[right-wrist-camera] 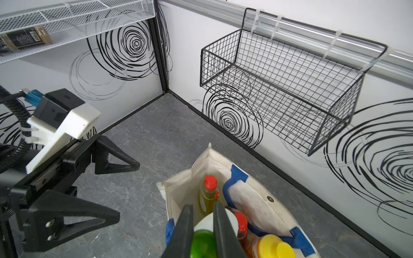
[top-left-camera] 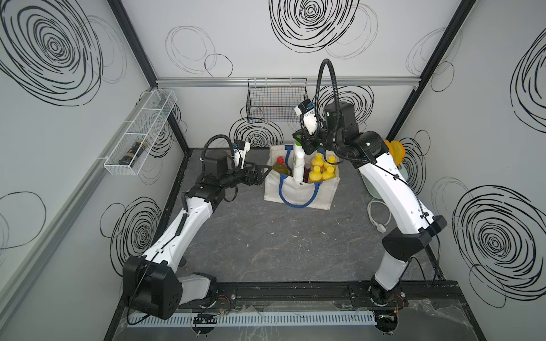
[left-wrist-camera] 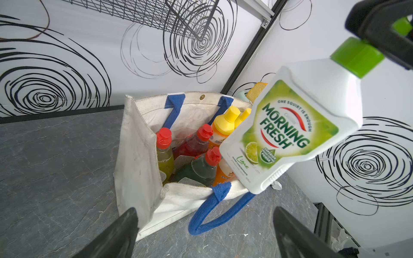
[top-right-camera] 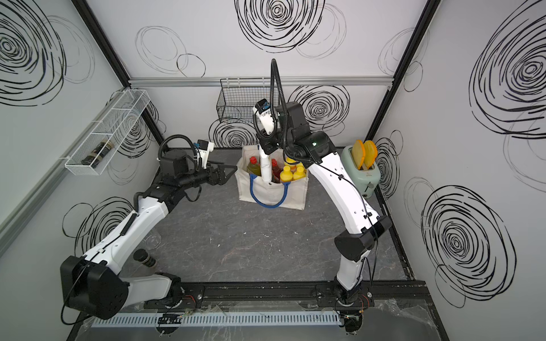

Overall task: Pack dish soap into the shopping bag
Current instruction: Pick up the bottle of dish soap at the center of the board, then place the bottle of dish soap in the shopping bag.

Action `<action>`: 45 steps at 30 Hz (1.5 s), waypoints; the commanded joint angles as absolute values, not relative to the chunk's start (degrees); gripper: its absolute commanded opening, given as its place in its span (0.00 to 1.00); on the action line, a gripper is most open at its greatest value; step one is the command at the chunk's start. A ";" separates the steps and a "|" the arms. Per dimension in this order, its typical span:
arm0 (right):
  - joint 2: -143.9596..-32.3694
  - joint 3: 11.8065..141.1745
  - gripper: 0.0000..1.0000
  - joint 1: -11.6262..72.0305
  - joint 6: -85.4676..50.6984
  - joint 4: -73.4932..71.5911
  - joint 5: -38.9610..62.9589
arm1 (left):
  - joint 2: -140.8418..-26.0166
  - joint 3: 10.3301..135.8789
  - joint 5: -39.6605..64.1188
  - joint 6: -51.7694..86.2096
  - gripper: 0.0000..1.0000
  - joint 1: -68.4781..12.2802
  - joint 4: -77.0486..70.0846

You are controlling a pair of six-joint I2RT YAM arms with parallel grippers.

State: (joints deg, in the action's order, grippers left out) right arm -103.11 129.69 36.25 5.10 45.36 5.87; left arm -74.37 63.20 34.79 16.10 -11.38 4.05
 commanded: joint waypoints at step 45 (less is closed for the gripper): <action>-113.59 131.42 0.00 32.96 12.66 23.57 7.80 | -74.26 62.31 36.91 17.22 0.96 -9.89 -0.35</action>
